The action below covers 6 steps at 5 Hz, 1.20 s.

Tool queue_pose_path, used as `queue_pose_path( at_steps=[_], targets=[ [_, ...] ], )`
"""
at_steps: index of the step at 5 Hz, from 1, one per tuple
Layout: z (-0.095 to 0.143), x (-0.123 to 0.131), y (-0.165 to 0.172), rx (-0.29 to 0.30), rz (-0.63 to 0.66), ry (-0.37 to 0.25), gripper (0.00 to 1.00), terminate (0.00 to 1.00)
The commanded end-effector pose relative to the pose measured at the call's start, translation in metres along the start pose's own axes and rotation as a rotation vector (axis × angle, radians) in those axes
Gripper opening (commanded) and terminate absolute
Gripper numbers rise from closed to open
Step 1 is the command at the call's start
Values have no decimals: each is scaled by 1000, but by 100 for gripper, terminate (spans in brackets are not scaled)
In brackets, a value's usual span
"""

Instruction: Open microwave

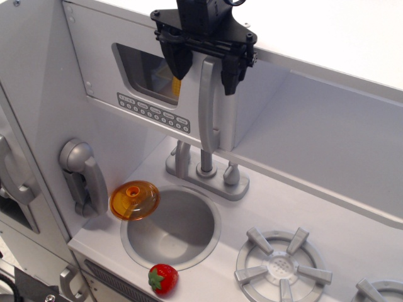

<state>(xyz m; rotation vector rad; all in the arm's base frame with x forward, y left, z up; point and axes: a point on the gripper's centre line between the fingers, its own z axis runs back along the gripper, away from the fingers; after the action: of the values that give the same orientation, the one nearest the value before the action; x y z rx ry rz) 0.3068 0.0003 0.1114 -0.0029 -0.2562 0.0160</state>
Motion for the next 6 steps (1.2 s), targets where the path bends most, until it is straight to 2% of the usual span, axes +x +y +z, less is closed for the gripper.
queue_pose_path(
  at_steps=[1,2,4,5,6],
  targets=[
    [7,3,1,7,-44,-62,0,0],
    [12,-7,2,-11,-58,-61,0,0],
    [26,-51,22,14,-108,-46,0,0],
    [46,-75,36,39,-81,54,100,0],
    [61,-88,29,124,-105,147,100,0]
  ],
)
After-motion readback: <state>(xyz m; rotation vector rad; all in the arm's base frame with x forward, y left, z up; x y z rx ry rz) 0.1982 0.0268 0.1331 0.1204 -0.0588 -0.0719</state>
